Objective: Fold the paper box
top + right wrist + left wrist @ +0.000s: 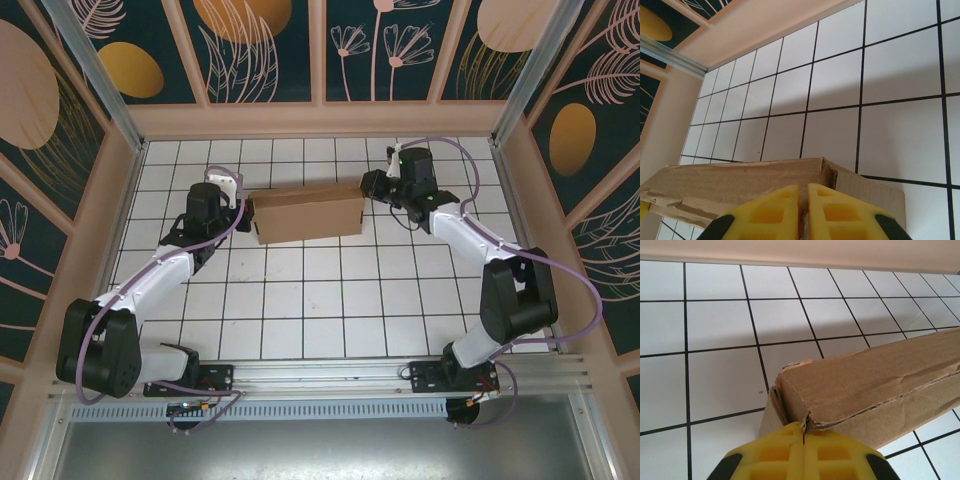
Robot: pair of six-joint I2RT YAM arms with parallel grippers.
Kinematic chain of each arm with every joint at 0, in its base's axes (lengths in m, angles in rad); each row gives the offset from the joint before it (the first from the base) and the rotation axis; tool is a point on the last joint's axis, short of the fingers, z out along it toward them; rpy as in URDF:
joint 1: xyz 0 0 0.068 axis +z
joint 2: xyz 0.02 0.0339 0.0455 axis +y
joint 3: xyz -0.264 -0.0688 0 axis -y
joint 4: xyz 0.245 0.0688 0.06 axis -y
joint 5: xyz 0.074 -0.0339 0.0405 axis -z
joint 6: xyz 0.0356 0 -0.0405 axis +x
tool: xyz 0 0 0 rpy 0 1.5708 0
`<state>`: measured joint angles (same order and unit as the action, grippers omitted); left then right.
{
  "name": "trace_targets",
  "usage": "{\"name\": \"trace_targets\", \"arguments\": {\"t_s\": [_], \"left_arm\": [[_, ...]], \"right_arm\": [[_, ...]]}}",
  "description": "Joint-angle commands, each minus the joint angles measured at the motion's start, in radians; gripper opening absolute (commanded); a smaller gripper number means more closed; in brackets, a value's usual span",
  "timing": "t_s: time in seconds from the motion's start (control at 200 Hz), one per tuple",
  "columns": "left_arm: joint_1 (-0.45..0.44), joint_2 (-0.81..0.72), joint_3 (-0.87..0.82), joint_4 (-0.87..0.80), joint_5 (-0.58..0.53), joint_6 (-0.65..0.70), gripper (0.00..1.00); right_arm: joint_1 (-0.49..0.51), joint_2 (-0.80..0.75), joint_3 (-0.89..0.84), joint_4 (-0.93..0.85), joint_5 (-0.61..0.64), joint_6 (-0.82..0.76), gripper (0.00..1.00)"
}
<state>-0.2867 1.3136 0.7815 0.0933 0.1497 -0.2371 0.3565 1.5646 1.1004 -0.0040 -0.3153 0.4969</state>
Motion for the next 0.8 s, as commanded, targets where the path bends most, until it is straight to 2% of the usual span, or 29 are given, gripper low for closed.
{"name": "trace_targets", "arguments": {"t_s": [0.0,0.095,0.22,0.29,0.796], "left_arm": [[-0.005,0.003,-0.016,-0.085,0.031,-0.006,0.02],[-0.004,-0.004,-0.018,-0.072,0.035,-0.025,0.08],[-0.004,-0.020,-0.019,-0.058,0.033,-0.068,0.30],[-0.004,-0.034,-0.024,-0.049,0.035,-0.091,0.38],[-0.004,-0.151,-0.080,-0.019,0.048,-0.176,0.60]], "right_arm": [[0.022,0.008,-0.055,-0.017,0.004,0.002,0.12],[0.028,-0.004,-0.085,-0.020,0.019,0.003,0.11],[0.032,-0.019,-0.099,-0.028,0.043,0.002,0.11],[0.036,-0.023,-0.098,-0.034,0.056,-0.001,0.11],[0.056,-0.052,-0.096,-0.051,0.139,0.005,0.14]]}}
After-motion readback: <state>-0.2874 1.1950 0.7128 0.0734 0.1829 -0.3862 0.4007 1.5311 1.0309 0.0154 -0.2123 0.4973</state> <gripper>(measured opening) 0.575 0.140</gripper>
